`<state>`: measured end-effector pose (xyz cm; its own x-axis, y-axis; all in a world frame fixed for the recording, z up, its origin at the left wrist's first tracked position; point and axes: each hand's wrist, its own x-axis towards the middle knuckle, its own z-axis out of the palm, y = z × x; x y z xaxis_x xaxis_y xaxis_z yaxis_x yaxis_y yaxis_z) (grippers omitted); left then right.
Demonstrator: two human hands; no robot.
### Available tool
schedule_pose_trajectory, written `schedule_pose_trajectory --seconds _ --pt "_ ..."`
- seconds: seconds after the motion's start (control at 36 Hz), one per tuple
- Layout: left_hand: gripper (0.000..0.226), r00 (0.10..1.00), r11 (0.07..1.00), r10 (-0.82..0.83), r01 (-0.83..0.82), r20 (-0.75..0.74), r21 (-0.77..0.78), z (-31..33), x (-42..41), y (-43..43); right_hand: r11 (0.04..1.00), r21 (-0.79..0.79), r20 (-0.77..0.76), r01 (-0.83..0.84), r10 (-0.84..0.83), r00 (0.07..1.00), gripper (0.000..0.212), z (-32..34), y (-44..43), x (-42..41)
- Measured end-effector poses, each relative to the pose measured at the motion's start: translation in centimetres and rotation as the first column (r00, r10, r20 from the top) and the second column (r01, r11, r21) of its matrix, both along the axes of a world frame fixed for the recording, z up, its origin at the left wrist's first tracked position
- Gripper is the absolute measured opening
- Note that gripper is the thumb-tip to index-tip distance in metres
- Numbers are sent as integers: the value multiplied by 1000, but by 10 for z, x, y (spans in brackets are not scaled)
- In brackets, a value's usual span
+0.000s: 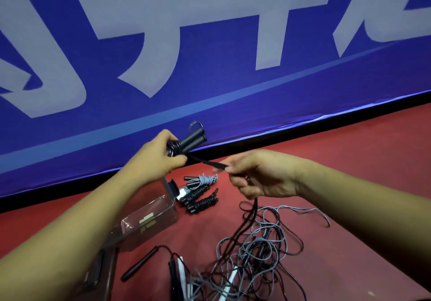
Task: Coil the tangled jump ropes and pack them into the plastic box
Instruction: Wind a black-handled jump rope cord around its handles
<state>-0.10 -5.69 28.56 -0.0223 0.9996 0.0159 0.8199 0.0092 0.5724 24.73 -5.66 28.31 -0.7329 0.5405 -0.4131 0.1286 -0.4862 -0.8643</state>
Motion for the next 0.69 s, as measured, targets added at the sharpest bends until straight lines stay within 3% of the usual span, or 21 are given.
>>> schedule_pose_trajectory --seconds 0.11,0.19,0.28,0.36,0.47,0.58,0.69 --pt "37 958 992 -115 100 -262 -72 -8 11 -5 939 344 217 -23 -55 975 4 11 -7 -12" --pt "39 875 983 -185 162 -446 -91 -15 22 -10 766 624 380 -158 -121 917 12 17 -11 -25" --pt "43 823 954 -299 251 -484 -164 -22 29 -17 565 778 448 -276 -190 874 14 21 -10 -29" --pt "55 779 921 -390 319 -491 -224 -25 36 -22 463 826 463 -321 -235 855 12 15 -7 -23" --pt "63 786 892 -450 370 -423 -261 -21 48 -30 523 846 317 -105 -335 887 7 6 3 -13" --pt "37 858 874 -474 432 -195 -225 -13 51 -34 618 783 207 69 -364 908 14 -1 12 -2" --pt "27 861 835 -500 509 95 -210 -3 47 -38 763 626 134 159 -306 943 9 -9 16 13"
